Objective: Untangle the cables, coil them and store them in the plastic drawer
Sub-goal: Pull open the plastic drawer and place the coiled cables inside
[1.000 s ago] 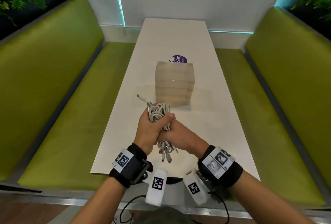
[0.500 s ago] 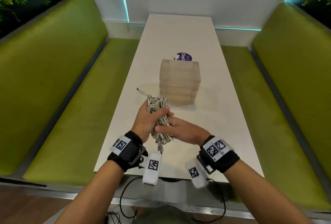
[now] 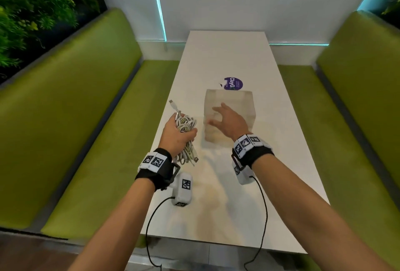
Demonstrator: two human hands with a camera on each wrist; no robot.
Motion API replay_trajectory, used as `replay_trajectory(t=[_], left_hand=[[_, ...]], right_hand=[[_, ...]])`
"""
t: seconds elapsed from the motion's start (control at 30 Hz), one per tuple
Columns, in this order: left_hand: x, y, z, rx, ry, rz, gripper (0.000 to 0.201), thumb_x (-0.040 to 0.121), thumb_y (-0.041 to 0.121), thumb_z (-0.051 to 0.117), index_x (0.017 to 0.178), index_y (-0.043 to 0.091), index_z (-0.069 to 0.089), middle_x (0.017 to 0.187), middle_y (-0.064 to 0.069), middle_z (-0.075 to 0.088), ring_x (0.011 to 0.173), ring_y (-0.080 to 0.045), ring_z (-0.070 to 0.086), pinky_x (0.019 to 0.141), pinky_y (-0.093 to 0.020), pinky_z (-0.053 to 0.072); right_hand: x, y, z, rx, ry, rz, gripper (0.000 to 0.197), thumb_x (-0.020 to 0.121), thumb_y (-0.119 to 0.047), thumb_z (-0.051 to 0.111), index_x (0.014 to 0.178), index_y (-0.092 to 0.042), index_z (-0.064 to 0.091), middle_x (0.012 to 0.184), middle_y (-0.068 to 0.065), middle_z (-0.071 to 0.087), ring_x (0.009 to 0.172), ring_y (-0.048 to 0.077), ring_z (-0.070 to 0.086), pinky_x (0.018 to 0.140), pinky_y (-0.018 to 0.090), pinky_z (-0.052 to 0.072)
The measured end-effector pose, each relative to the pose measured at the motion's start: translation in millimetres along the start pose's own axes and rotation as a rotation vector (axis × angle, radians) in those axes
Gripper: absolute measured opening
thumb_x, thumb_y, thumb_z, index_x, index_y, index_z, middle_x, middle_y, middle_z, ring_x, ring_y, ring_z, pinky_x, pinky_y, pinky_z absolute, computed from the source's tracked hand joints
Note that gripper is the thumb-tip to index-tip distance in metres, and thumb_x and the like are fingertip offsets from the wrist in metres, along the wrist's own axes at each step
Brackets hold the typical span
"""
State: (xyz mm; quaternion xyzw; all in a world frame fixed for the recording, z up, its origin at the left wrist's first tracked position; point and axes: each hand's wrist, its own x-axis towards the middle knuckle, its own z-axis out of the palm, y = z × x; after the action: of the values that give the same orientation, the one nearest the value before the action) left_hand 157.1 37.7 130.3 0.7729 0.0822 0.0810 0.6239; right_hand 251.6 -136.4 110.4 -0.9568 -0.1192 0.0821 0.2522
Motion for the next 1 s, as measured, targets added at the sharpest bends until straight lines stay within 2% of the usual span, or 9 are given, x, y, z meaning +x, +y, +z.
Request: replay_trajectory(t=[0.1, 0.17, 0.23, 0.33, 0.5, 0.63, 0.7, 0.83, 1.0], left_hand=[[1.2, -1.5, -3.3, 0.005, 0.012, 0.009, 0.029, 0.076, 0.001, 0.074, 0.085, 0.019, 0.053, 0.076, -0.002, 0.061, 0.061, -0.017, 0.060, 0.065, -0.038, 0.056], [-1.2, -2.3, -2.0, 0.010, -0.003, 0.013, 0.030, 0.076, 0.001, 0.074, 0.085, 0.020, 0.053, 0.075, 0.000, 0.062, 0.060, -0.015, 0.060, 0.063, -0.035, 0.055], [-5.4, -3.3, 0.7, 0.038, -0.033, 0.020, 0.028, 0.076, 0.004, 0.075, 0.086, 0.019, 0.053, 0.076, -0.001, 0.063, 0.063, -0.016, 0.060, 0.063, -0.031, 0.053], [-13.2, -7.0, 5.1, 0.079, -0.072, 0.033, 0.029, 0.075, 0.012, 0.078, 0.089, 0.020, 0.053, 0.079, 0.000, 0.065, 0.069, -0.019, 0.063, 0.067, -0.035, 0.054], [-30.1, -12.7, 15.2, 0.164, -0.120, 0.013, 0.029, 0.075, 0.016, 0.077, 0.086, 0.024, 0.051, 0.081, 0.001, 0.065, 0.070, -0.020, 0.064, 0.068, -0.037, 0.054], [-39.4, -20.8, 13.5, 0.224, -0.133, -0.079, 0.033, 0.068, 0.024, 0.080, 0.088, 0.023, 0.054, 0.085, -0.003, 0.068, 0.076, -0.025, 0.066, 0.072, -0.041, 0.056], [-41.0, -21.7, 12.3, 0.214, -0.114, -0.123, 0.034, 0.068, 0.023, 0.081, 0.091, 0.019, 0.056, 0.087, -0.003, 0.069, 0.077, -0.023, 0.066, 0.071, -0.038, 0.055], [-43.5, -15.7, 11.9, 0.064, -0.183, -0.252, 0.022, 0.074, 0.010, 0.079, 0.091, 0.011, 0.065, 0.077, -0.001, 0.071, 0.066, -0.016, 0.065, 0.065, -0.029, 0.050], [-42.6, -12.9, 10.8, -0.020, -0.201, -0.387, 0.012, 0.075, 0.004, 0.076, 0.080, 0.009, 0.067, 0.058, 0.002, 0.068, 0.051, -0.014, 0.063, 0.055, -0.025, 0.048]], right_hand=[[-23.5, 0.2, 3.7, 0.009, 0.143, -0.074, 0.045, 0.083, -0.051, 0.063, 0.115, -0.020, 0.055, 0.126, -0.003, 0.056, 0.101, 0.020, 0.060, 0.075, 0.032, 0.044], [-44.0, 3.0, -0.1, 0.009, 0.115, -0.083, 0.039, 0.082, -0.045, 0.065, 0.107, -0.018, 0.054, 0.115, -0.004, 0.059, 0.091, 0.021, 0.059, 0.070, 0.032, 0.041], [-63.0, 13.1, -7.0, 0.009, -0.009, -0.061, 0.036, 0.082, -0.035, 0.065, 0.110, -0.018, 0.051, 0.119, -0.002, 0.059, 0.095, 0.023, 0.057, 0.077, 0.034, 0.044], [-87.0, 32.9, -17.5, 0.048, -0.123, -0.040, 0.048, 0.082, -0.021, 0.063, 0.127, -0.022, 0.048, 0.122, -0.002, 0.058, 0.093, 0.019, 0.055, 0.083, 0.034, 0.045], [-116.5, 56.3, -19.4, 0.187, -0.131, -0.100, 0.060, 0.084, -0.007, 0.058, 0.139, -0.026, 0.044, 0.114, -0.018, 0.054, 0.098, 0.022, 0.058, 0.091, 0.034, 0.048], [-129.6, 64.0, -17.2, 0.261, -0.135, -0.111, 0.060, 0.084, -0.004, 0.058, 0.138, -0.027, 0.047, 0.110, -0.020, 0.056, 0.104, 0.021, 0.058, 0.094, 0.037, 0.048], [-133.3, 63.6, -15.9, 0.279, -0.143, -0.118, 0.059, 0.084, -0.002, 0.057, 0.138, -0.025, 0.047, 0.109, -0.019, 0.056, 0.107, 0.024, 0.059, 0.094, 0.036, 0.049], [-137.4, 60.8, -17.1, 0.295, -0.133, -0.119, 0.060, 0.084, -0.001, 0.055, 0.138, -0.024, 0.047, 0.109, -0.019, 0.056, 0.109, 0.031, 0.058, 0.094, 0.038, 0.048], [-142.2, 57.8, -18.0, 0.304, -0.147, -0.109, 0.058, 0.085, -0.003, 0.055, 0.138, -0.026, 0.047, 0.113, -0.018, 0.056, 0.113, 0.026, 0.057, 0.096, 0.039, 0.048]])
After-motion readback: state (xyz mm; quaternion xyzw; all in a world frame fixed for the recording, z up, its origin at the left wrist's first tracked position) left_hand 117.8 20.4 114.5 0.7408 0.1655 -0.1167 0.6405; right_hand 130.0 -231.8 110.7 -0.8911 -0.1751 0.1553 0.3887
